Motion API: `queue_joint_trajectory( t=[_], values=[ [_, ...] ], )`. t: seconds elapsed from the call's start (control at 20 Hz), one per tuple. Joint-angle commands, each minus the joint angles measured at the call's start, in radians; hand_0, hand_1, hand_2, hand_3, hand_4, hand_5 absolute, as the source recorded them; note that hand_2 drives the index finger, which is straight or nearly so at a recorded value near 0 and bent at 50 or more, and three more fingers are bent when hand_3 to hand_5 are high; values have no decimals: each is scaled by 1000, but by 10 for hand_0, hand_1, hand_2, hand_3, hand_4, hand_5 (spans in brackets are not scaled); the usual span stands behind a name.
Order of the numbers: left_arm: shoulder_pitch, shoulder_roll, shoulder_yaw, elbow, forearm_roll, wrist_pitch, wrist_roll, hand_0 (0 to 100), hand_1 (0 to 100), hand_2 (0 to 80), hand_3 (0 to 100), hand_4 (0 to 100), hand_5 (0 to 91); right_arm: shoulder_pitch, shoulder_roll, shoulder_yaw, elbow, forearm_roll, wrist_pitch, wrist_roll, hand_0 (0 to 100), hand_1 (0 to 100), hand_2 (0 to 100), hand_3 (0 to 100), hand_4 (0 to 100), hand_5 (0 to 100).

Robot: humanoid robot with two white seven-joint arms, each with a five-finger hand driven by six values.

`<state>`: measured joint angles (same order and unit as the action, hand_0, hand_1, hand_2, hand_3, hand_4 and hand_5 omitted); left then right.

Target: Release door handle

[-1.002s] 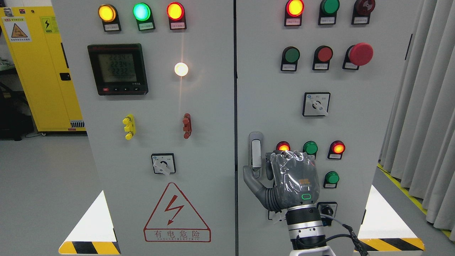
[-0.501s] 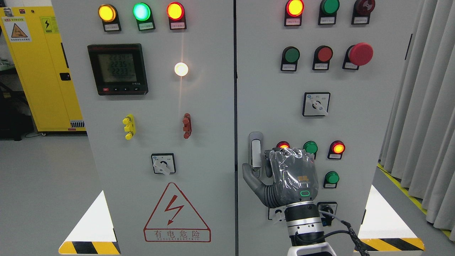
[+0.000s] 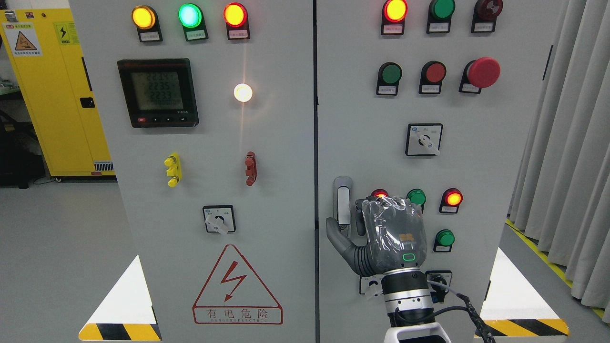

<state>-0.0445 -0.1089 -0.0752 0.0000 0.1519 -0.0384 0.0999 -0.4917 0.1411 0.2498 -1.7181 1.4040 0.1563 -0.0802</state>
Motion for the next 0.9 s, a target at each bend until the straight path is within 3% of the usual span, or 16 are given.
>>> queue_joint_trajectory(
  t=[0.0,0.6,0.85],
  values=[
    [0,0,0,-12,0,0,0,120,556,0,0,0,0,-1,0,0,5,-2,2,4,341,406,947,1000,1000,1000],
    [0,0,0,-12,0,0,0,120,556,0,0,0,0,1,2,-1,2,-3,2,4,392,391,945,1000,1000,1000],
    [0,0,0,-12,0,0,0,120,556,0,0,0,0,2,2,0,-3,-3,2,0,466,387,946,1000,1000,1000]
  ],
)
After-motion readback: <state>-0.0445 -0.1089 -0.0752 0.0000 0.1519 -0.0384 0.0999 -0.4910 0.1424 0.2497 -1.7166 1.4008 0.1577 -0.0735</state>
